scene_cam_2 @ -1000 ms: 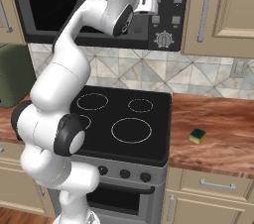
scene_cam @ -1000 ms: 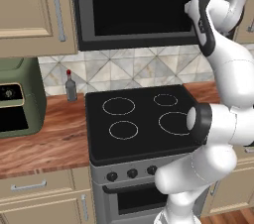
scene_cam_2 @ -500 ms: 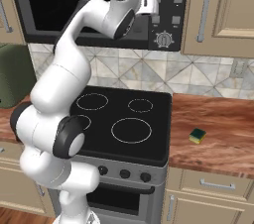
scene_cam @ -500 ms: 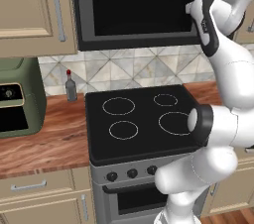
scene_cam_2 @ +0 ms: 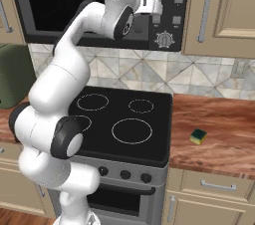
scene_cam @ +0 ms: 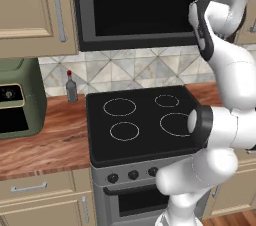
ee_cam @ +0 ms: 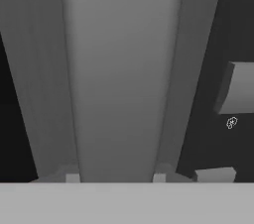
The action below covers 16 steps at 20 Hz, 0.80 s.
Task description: Place the sponge inside the microwave to prepare for sanitizing.
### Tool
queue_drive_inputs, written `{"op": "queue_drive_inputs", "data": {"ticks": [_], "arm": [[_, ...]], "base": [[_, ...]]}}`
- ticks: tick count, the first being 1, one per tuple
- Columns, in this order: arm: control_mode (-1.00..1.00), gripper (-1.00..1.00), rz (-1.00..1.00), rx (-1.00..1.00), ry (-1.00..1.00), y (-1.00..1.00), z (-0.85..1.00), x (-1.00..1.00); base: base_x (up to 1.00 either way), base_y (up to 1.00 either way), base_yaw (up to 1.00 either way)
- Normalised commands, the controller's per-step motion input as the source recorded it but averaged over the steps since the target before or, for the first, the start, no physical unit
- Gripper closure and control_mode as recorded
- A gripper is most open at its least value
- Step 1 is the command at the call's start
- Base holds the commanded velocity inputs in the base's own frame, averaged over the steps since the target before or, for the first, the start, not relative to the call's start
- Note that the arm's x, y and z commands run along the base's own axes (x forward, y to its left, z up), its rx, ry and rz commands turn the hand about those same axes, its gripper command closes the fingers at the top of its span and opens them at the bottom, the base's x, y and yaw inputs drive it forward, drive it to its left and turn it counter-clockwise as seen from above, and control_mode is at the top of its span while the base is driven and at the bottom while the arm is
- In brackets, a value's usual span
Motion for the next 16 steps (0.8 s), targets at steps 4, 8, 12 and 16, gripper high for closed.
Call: {"op": "queue_drive_inputs", "data": {"ticks": [4,8,12,16], "arm": [[-1.00,1.00,-0.35,0.00,0.04,0.00,0.00,-0.16],[-1.00,1.00,-0.20,0.00,0.00,0.05,0.02,-0.52],[-1.00,1.00,-0.12,0.00,0.00,0.00,0.08,-0.76],[-1.00,1.00,-0.04,0.01,-0.02,0.02,0.08,-0.72]], "base": [[0.00,0.00,0.00],[0.00,0.00,0.00],[0.00,0.00,0.00],[0.00,0.00,0.00]]}}
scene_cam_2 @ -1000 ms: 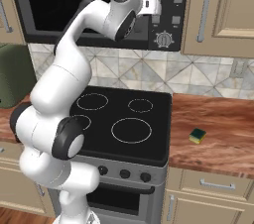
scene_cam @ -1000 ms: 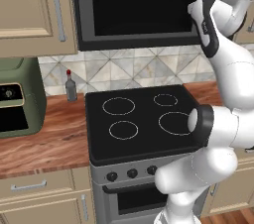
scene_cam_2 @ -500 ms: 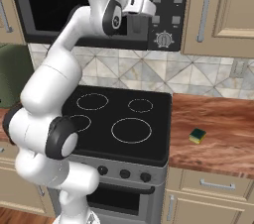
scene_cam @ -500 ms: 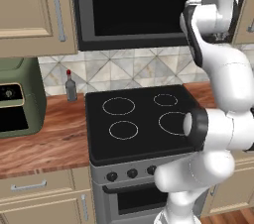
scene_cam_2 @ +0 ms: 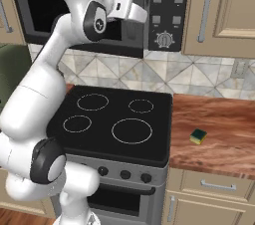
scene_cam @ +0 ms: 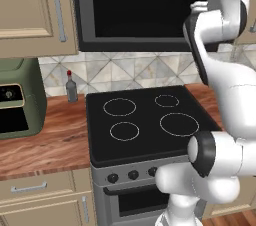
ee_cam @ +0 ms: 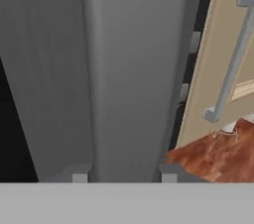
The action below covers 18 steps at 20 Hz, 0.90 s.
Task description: Place the sponge inside the microwave to prepare for sanitizing.
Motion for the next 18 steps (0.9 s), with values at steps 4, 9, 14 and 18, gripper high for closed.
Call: {"op": "queue_drive_inputs", "data": {"ticks": [4,9,14,18], "arm": [[-1.00,1.00,-0.01,0.00,-0.07,0.15,0.08,-0.58],[-1.00,1.00,0.00,0.00,-0.07,0.33,0.09,-0.64],[-1.00,1.00,0.02,0.00,0.00,0.46,0.06,-0.69],[-1.00,1.00,0.06,0.00,0.00,0.34,0.26,-0.64]], "base": [[0.00,0.00,0.00],[0.00,0.00,0.00],[0.00,0.00,0.00],[0.00,0.00,0.00]]}}
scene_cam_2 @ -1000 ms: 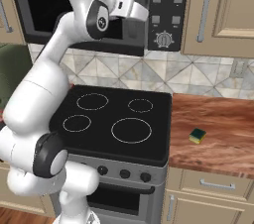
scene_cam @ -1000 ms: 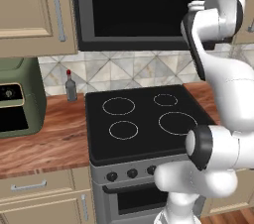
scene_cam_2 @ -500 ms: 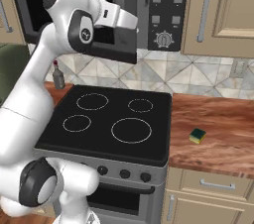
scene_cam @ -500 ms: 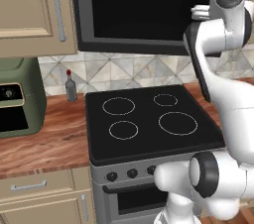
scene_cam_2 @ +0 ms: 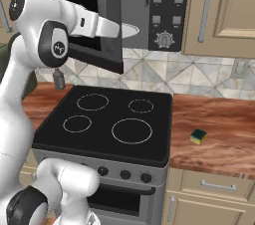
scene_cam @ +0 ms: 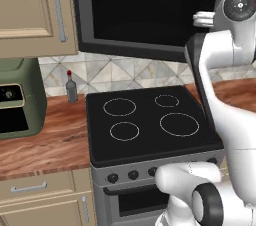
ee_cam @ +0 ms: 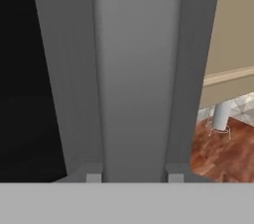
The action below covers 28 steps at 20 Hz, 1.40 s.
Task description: Place the sponge inside the microwave to prepare for sanitizing.
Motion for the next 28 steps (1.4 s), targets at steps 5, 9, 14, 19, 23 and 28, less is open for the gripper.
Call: {"op": "queue_drive_inputs", "data": {"ticks": [5,9,14,19,23,28], "arm": [[-1.00,1.00,0.08,0.00,-0.05,0.55,0.05,-0.60],[-1.00,1.00,0.03,-0.02,-0.01,0.75,0.00,-0.39],[-1.00,1.00,-0.04,-0.07,0.00,0.72,0.00,-0.09],[-1.00,1.00,-0.15,-0.09,0.05,0.50,0.00,0.00],[-1.00,1.00,-0.15,-0.06,0.06,0.49,0.00,0.00],[-1.00,1.00,-0.14,-0.03,0.04,0.49,0.00,-0.02]], "base": [[0.00,0.00,0.00],[0.00,0.00,0.00],[0.00,0.00,0.00],[0.00,0.00,0.00],[0.00,0.00,0.00],[0.00,0.00,0.00]]}}
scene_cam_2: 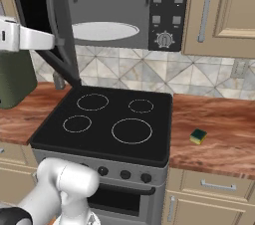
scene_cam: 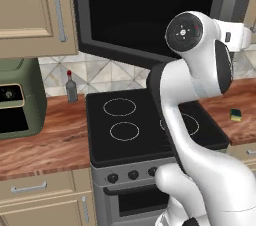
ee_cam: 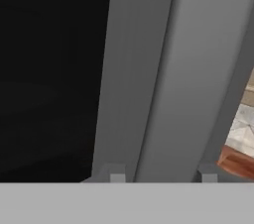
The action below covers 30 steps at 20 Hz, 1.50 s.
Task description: Place the sponge inside the microwave to prepare for sanitizing.
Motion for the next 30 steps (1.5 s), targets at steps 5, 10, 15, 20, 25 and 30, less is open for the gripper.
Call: {"op": "queue_drive_inputs", "data": {"ticks": [5,10,15,20,25,30], "arm": [[-1.00,1.00,-0.12,0.00,0.00,0.55,0.00,-0.10],[-1.00,1.00,-0.12,0.00,0.00,0.45,-0.10,-0.02],[-1.00,-1.00,-0.09,-0.03,0.03,0.23,-0.14,0.00],[-1.00,-1.00,-0.06,-0.01,0.00,0.00,-0.01,0.00],[-1.00,-1.00,-0.03,0.00,0.00,0.00,0.00,0.00],[-1.00,-1.00,-0.02,-0.02,-0.01,0.05,0.00,-0.07]], "base": [[0.00,0.00,0.00],[0.00,0.00,0.00],[0.00,0.00,0.00],[0.00,0.00,0.00],[0.00,0.00,0.00],[0.00,0.00,0.00]]}}
